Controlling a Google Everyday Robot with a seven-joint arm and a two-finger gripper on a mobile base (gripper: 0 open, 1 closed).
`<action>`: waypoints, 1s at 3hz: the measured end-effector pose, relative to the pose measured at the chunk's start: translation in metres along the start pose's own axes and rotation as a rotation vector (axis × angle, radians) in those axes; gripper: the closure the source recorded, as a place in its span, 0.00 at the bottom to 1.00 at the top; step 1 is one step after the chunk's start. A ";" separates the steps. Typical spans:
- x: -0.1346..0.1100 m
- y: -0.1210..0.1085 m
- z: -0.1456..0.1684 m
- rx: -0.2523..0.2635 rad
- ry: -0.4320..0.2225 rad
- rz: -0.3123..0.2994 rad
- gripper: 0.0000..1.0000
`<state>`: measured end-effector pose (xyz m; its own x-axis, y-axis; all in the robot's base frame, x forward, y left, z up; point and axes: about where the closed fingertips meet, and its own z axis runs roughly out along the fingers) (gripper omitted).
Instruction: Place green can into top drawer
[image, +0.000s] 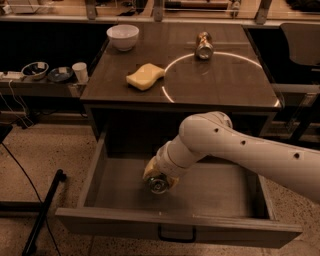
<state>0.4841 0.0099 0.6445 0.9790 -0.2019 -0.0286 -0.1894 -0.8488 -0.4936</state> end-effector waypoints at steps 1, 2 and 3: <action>0.000 0.000 0.000 0.000 0.000 0.000 0.30; 0.000 0.000 0.000 0.000 0.000 0.000 0.06; 0.000 0.000 0.000 0.000 0.000 0.000 0.00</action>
Offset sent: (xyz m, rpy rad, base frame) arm 0.0000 0.0000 0.0000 0.0000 0.0000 0.0000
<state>0.4841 0.0099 0.6444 0.9790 -0.2017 -0.0287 -0.1894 -0.8488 -0.4936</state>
